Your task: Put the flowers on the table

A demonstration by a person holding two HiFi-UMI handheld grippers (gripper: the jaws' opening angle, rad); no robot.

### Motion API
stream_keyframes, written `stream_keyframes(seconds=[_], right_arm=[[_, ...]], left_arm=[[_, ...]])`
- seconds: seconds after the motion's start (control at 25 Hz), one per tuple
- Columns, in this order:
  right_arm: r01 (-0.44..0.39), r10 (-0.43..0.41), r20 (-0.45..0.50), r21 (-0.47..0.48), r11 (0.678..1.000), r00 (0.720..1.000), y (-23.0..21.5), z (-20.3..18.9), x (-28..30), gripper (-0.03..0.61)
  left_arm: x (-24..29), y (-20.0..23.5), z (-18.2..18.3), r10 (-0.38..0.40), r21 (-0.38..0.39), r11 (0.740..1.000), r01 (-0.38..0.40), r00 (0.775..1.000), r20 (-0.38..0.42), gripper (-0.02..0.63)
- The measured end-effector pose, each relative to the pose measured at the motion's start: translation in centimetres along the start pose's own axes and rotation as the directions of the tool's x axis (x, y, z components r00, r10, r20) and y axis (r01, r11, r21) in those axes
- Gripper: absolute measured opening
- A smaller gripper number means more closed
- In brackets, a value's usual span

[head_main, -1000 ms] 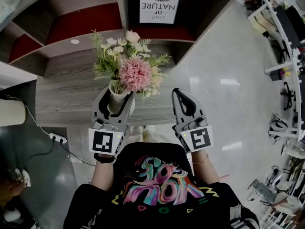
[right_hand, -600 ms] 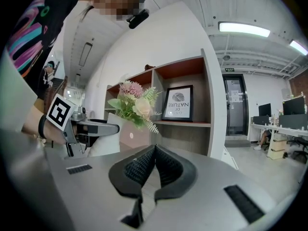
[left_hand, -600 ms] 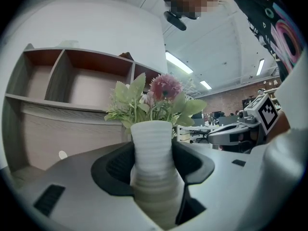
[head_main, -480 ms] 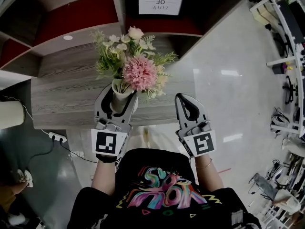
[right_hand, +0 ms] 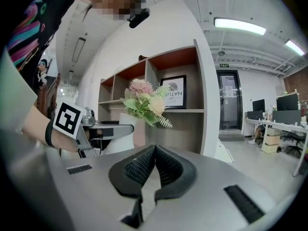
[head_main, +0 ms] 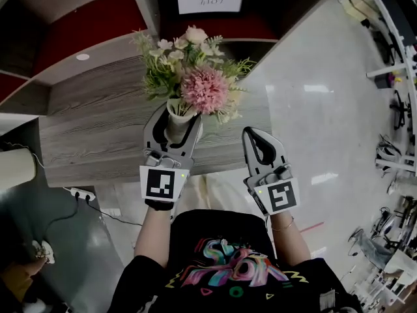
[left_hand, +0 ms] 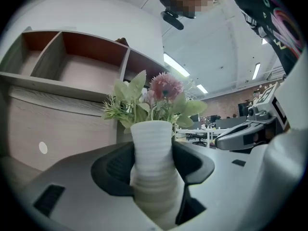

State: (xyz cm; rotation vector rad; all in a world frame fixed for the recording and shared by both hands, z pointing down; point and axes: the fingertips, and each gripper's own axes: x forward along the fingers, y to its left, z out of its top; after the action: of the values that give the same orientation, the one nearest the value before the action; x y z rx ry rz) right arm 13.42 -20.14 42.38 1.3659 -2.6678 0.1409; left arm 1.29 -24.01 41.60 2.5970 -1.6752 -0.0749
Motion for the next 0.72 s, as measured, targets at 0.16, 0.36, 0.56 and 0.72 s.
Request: stream_keyframes(seconds=[0.16, 0.36, 0.56, 0.72], right_arm=[[0.006, -0.006, -0.012, -0.001, 1.0, 1.0, -0.4, -1.0, -0.2, 0.015], [0.011, -0.011, -0.024, 0.015, 1.0, 1.0, -0.6, -1.7, 0.3, 0.015], [0.018, -0.017, -0.035, 0.02, 1.0, 0.999, -0.6, -1.9, 0.7, 0.015], [0.025, -0.025, -0.038, 0.021, 0.999, 0.999, -0.7, -1.5, 0.9, 0.015]], left_arm=[[0.9, -0.9, -1.3, -0.011, -0.004, 1.0, 0.011, 1.0, 0.002, 0.255], [1.8, -0.7, -2.3, -0.018, 0.006, 1.0, 0.018, 1.0, 0.004, 0.255], [2.2, -0.6, -2.9, -0.025, 0.002, 1.0, 0.025, 1.0, 0.005, 0.255], [2.2, -0.6, -3.0, -0.027, -0.008, 1.0, 0.027, 1.0, -0.001, 0.255]])
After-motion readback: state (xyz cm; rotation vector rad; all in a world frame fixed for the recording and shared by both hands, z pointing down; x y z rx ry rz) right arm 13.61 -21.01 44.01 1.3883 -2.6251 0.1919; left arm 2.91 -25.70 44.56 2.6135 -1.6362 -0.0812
